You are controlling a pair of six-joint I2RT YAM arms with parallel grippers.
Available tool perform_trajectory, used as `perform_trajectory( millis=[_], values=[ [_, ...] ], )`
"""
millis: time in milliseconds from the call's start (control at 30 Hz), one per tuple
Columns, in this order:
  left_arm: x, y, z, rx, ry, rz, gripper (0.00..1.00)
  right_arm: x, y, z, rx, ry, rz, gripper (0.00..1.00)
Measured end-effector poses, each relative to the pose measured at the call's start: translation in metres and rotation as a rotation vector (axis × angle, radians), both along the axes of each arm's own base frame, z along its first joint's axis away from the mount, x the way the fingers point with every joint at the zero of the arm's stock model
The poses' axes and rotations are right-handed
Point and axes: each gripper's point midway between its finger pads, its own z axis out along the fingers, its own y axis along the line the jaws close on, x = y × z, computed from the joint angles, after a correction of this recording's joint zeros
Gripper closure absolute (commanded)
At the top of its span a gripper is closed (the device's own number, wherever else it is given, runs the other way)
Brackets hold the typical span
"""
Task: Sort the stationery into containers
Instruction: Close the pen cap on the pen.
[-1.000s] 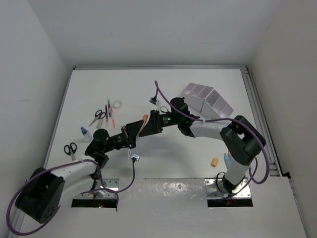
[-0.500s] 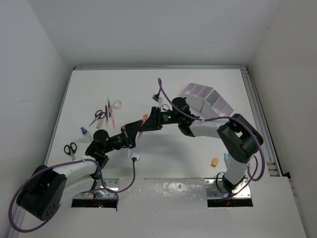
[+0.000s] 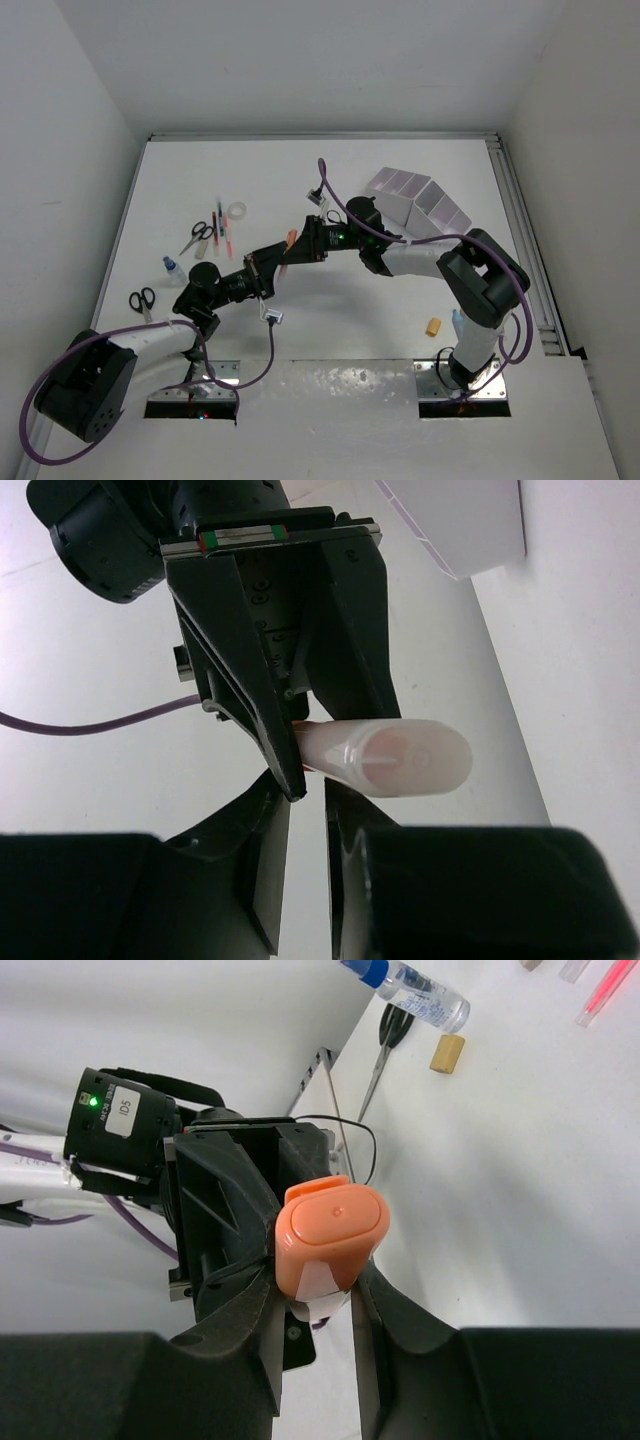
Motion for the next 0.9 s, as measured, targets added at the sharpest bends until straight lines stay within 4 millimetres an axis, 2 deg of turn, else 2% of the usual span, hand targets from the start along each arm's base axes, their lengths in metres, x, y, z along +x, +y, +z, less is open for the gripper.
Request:
perform_trajectory(
  millis=[67, 200, 367, 533, 700, 800, 900],
  values=[
    [0.0, 0.0, 0.0, 0.0, 0.0, 0.003, 0.94, 0.001, 0.0, -0.001, -0.005, -0.017, -0.001, 1.0],
    [0.001, 0.001, 0.0, -0.004, 0.007, 0.005, 0.73, 0.003, -0.001, -0.002, -0.026, -0.053, -0.016, 1.0],
    [-0.002, 0.0, 0.002, -0.028, 0.038, -0.005, 0.61, 0.029, -0.012, 0.01, -0.05, -0.154, -0.134, 1.0],
    [-0.012, -0.005, -0.004, -0.022, 0.073, -0.045, 0.56, 0.059, -0.022, 0.027, -0.056, -0.25, -0.245, 1.0],
    [-0.017, -0.008, -0.007, -0.046, 0.138, -0.067, 0.51, 0.069, -0.027, 0.035, -0.083, -0.319, -0.298, 1.0],
    [-0.012, -0.005, -0.004, -0.107, 0.238, -0.034, 0.47, 0.072, -0.03, 0.037, -0.098, -0.347, -0.32, 1.0],
    [0.003, -0.006, 0.014, -0.209, 0.406, 0.02, 0.46, 0.076, -0.036, 0.038, -0.131, -0.373, -0.353, 1.0]
  ],
)
